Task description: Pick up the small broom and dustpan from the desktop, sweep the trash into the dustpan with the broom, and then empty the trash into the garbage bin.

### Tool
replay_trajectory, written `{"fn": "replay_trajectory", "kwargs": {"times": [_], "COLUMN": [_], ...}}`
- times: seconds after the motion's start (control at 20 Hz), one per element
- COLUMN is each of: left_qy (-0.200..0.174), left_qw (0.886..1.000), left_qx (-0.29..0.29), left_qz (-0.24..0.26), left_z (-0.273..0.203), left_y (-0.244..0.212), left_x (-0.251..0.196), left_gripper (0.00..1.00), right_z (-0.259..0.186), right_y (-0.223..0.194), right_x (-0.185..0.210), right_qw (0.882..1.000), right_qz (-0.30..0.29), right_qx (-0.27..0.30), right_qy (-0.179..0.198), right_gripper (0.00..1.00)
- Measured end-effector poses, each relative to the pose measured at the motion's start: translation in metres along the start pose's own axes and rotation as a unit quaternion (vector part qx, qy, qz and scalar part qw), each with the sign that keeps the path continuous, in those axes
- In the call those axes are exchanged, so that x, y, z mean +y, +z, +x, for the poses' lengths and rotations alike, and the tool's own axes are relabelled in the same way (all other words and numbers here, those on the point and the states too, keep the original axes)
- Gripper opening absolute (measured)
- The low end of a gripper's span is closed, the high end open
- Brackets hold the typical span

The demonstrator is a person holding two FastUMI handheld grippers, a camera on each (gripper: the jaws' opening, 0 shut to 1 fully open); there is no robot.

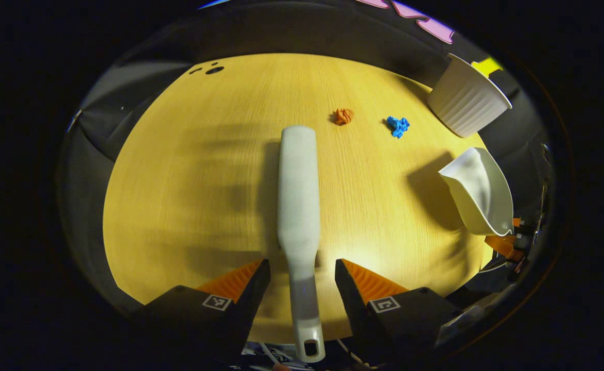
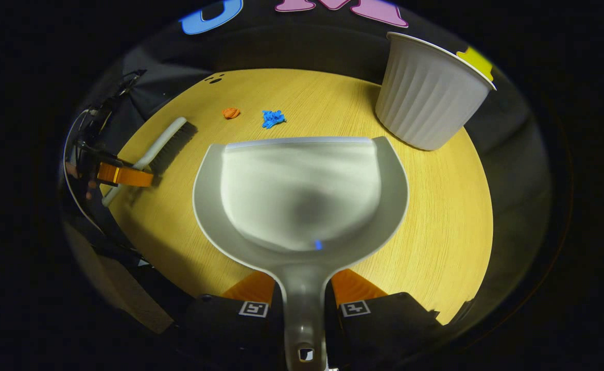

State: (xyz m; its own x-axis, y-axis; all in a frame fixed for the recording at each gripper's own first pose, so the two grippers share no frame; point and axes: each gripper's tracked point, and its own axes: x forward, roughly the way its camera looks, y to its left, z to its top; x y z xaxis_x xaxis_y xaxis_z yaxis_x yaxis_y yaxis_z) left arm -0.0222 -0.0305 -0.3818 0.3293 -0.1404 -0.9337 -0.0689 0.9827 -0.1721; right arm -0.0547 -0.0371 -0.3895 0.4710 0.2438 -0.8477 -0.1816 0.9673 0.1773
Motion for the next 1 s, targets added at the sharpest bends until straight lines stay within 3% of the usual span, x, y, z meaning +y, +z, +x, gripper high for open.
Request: {"fn": "replay_trajectory", "kwargs": {"times": [0.1,0.3,0.45,0.6,0.65,0.7,0.75,0.85,0.9,1.0], "left_qy": [0.003,0.008,0.022,0.048,0.052,0.05,0.047,0.041,0.047,0.061], "left_qw": [1.0,1.0,0.999,0.998,0.998,0.997,0.997,0.996,0.994,0.991], "left_qx": [0.005,0.008,0.011,0.021,0.021,0.024,0.023,0.014,0.01,-0.001], "left_qz": [0.002,0.009,0.023,0.035,0.04,0.048,0.062,0.083,0.096,0.121], "left_z": [0.006,0.014,0.016,0.016,0.016,0.017,0.016,0.016,0.017,0.018], "left_y": [0.0,0.001,0.003,0.001,0.0,0.001,0.002,0.012,0.02,0.042], "left_x": [0.001,0.001,0.007,0.019,0.018,0.017,0.017,0.018,0.023,0.031], "left_gripper": [0.81,0.79,0.61,0.46,0.36,0.31,0.3,0.27,0.26,0.28], "right_z": [-0.001,-0.002,-0.004,-0.006,-0.006,-0.006,-0.006,-0.006,-0.005,-0.003], "right_y": [-0.001,-0.003,-0.003,0.001,0.003,0.004,0.005,0.006,0.006,0.007], "right_x": [0.0,0.004,0.008,0.013,0.016,0.018,0.021,0.025,0.025,0.024], "right_qw": [1.0,1.0,1.0,0.998,0.998,0.998,0.997,0.995,0.993,0.989], "right_qz": [0.0,-0.008,-0.027,-0.051,-0.057,-0.061,-0.067,-0.084,-0.095,-0.121], "right_qx": [0.001,0.006,0.011,0.014,0.016,0.019,0.024,0.041,0.053,0.076], "right_qy": [0.0,0.005,0.009,0.014,0.017,0.022,0.028,0.039,0.042,0.042], "right_gripper": [0.4,0.36,0.4,0.36,0.36,0.4,0.36,0.4,0.36,0.4]}}
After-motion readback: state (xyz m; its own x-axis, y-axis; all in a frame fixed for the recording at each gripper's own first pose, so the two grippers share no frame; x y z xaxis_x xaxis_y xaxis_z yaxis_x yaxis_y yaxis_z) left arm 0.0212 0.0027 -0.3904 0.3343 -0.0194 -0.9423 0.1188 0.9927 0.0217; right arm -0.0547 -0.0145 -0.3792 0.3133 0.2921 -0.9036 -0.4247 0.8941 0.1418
